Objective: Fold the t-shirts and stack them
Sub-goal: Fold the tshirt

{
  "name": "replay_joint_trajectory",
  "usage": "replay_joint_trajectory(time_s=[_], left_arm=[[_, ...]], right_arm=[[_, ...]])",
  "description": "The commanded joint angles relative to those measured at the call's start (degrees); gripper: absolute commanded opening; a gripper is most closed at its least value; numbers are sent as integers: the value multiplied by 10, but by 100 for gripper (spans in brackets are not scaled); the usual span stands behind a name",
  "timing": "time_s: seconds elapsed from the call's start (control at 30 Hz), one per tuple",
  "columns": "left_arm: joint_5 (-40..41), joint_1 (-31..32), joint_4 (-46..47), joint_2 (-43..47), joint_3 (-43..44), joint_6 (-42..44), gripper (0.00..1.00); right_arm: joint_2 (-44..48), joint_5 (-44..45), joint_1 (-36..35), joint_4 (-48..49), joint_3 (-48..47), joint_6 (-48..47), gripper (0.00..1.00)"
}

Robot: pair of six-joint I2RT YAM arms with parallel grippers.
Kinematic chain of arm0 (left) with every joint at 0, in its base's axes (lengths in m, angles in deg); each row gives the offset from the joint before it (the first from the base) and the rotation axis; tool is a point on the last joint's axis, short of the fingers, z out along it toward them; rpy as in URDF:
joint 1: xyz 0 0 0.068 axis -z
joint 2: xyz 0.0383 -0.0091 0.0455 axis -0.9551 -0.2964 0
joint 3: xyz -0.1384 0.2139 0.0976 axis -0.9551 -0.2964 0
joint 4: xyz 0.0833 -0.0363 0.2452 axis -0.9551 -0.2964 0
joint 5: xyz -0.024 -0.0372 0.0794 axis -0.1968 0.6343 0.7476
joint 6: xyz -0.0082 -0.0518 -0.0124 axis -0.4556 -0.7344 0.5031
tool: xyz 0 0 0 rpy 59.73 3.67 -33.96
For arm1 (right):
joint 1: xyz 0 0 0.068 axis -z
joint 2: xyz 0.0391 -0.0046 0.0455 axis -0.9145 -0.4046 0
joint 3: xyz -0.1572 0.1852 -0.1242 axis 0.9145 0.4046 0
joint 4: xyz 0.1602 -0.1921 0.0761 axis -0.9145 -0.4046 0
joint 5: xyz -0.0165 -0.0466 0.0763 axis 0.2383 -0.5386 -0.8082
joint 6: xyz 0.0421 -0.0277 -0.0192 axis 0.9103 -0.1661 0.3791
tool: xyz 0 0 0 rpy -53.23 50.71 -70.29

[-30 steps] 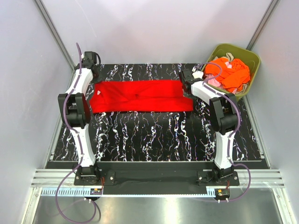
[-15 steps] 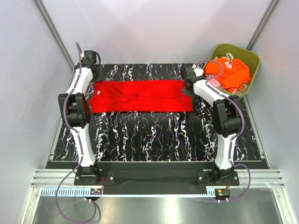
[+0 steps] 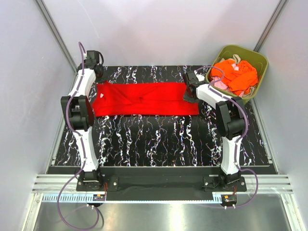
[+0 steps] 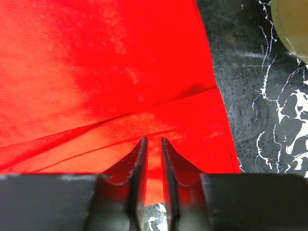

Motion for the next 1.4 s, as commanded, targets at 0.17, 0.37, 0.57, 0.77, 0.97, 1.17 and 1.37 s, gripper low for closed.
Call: replay_joint_trajectory(time_s=[0.17, 0.37, 0.57, 0.77, 0.97, 1.17, 1.37], left_arm=[[-3, 0, 21, -3, 21, 8, 0], [-2, -1, 21, -1, 17, 8, 0], [-4, -1, 21, 0, 18, 7, 0], [-5, -1, 22, 3, 16, 5, 0], [-6, 0, 24, 3, 14, 4, 0], [-8, 0, 23, 5, 12, 4, 0], [-10, -1, 28, 1, 19, 5, 0]], right_arm=[[-42, 84, 0, -121, -114, 65, 32], [-70, 87, 0, -159, -148, 100, 33], [-93, 100, 0, -189, -176, 122, 34], [-112, 125, 0, -205, -195, 143, 35], [-128, 138, 0, -217, -212, 160, 35], [-133, 163, 0, -224, -217, 169, 36], [-147, 167, 0, -224, -225, 164, 33]])
